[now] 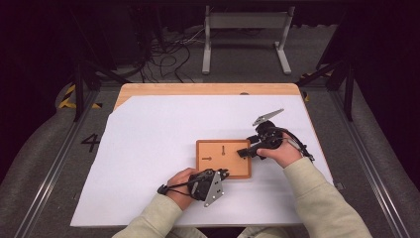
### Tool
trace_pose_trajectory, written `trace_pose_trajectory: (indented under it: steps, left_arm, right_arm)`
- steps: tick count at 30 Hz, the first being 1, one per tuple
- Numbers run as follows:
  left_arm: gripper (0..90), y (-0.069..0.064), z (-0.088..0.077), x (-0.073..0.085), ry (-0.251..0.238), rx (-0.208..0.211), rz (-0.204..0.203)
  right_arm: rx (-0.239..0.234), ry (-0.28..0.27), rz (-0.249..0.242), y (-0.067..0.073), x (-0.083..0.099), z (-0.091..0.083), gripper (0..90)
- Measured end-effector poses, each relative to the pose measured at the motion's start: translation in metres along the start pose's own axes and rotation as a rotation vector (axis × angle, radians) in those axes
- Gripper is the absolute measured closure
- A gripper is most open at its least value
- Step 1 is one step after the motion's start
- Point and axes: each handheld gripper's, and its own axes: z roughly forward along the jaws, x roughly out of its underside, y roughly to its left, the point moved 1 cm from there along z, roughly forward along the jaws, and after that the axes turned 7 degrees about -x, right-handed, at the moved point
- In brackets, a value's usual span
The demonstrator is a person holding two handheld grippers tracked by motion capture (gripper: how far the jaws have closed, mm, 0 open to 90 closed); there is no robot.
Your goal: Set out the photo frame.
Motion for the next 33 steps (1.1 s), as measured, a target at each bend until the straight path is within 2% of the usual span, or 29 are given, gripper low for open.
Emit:
trace_pose_trajectory:
  steps: [10, 13, 14, 18, 21, 24, 25, 26, 27, 28, 29, 30, 32, 33]
  left_arm:
    - [83.5, -0.001, 0.001, 0.001, 0.003, -0.003, -0.007]
    - [83.5, 0.0, 0.001, 0.001, -0.003, 0.0, -0.003]
    - [83.4, -0.001, 0.001, 0.001, 0.0, -0.001, -0.013]
    - [82.8, 0.001, 0.001, 0.001, 0.008, 0.008, 0.014]
    - [82.6, -0.001, 0.001, 0.001, 0.007, 0.017, 0.0]
    - [81.7, -0.001, 0.001, 0.001, 0.006, 0.026, 0.007]
    - [79.8, -0.002, 0.001, 0.0, 0.002, 0.038, 0.016]
    - [70.6, -0.002, 0.001, 0.0, 0.002, 0.038, 0.016]
    - [62.3, -0.002, 0.0, -0.001, 0.01, 0.059, 0.023]
    - [62.3, -0.003, 0.001, -0.001, 0.005, 0.081, 0.014]
    - [55.4, -0.004, 0.0, -0.001, 0.014, 0.095, 0.012]
    - [50.0, -0.006, -0.001, -0.002, 0.008, 0.095, 0.015]
    - [46.2, -0.003, -0.006, -0.002, -0.021, 0.097, 0.013]
    - [44.6, 0.0, -0.009, -0.002, -0.044, 0.097, -0.01]
  right_arm:
    - [-0.076, 0.035, 0.018, -0.005, -0.003, 0.018, 25.4]
    - [-0.1, 0.035, 0.04, -0.007, -0.004, 0.021, 27.6]
    - [-0.11, 0.033, 0.051, -0.008, -0.004, 0.021, 28.1]
    - [-0.12, 0.031, 0.057, -0.008, -0.004, 0.02, 30.2]
    - [-0.12, 0.04, 0.043, -0.007, -0.005, 0.017, 32.0]
    - [-0.125, 0.041, 0.038, -0.006, -0.005, 0.015, 34.0]
    - [-0.128, 0.041, 0.036, -0.006, -0.005, 0.014, 34.9]
    - [-0.128, 0.041, 0.036, -0.006, -0.005, 0.014, 34.9]
    - [-0.135, 0.042, 0.025, -0.005, -0.005, 0.011, 36.6]
    - [-0.135, 0.042, 0.025, -0.005, -0.005, 0.011, 36.6]
    - [-0.135, 0.042, 0.021, -0.004, -0.005, 0.01, 37.2]
    - [-0.133, 0.042, 0.015, -0.003, -0.006, 0.009, 37.9]
    - [-0.137, 0.043, 0.005, -0.002, -0.006, 0.008, 39.2]
    - [-0.136, 0.042, 0.001, -0.002, -0.006, 0.006, 39.9]
